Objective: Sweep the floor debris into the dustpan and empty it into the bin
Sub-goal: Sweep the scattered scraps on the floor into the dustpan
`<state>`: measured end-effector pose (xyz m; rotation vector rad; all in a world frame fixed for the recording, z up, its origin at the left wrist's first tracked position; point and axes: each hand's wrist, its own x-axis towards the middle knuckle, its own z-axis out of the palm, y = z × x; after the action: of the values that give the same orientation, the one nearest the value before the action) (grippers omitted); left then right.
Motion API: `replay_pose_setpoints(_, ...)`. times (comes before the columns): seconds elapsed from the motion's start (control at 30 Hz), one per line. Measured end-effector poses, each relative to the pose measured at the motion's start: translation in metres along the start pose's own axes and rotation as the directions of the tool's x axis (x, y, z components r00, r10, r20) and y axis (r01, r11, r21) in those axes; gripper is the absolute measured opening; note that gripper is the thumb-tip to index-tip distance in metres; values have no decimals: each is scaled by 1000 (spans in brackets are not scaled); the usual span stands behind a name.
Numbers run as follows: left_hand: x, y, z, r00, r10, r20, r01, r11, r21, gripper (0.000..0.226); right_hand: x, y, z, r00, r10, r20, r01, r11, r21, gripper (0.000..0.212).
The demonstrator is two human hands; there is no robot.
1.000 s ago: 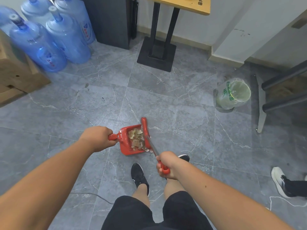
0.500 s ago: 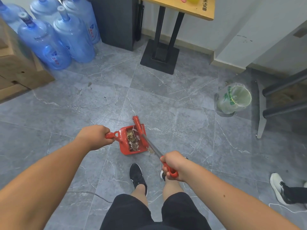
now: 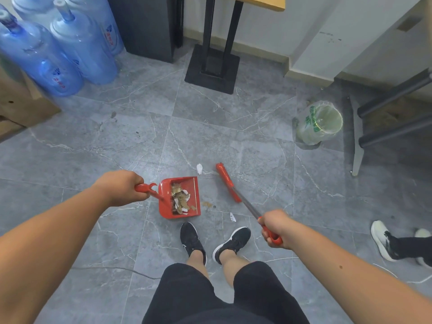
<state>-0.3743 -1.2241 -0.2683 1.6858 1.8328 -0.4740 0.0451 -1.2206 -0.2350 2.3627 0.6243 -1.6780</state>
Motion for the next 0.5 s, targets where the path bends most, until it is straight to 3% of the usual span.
replay_pose_setpoints(0.27,1,7,7,998,-70,4,70,997,24,37,20,49,-7,994,99,-39,-85,962,261,17)
replay_pose_setpoints(0.5,-1,34,8,982,-191,-5,191,981,41,38,30,59,39,986,117,116,-158,873,460,26)
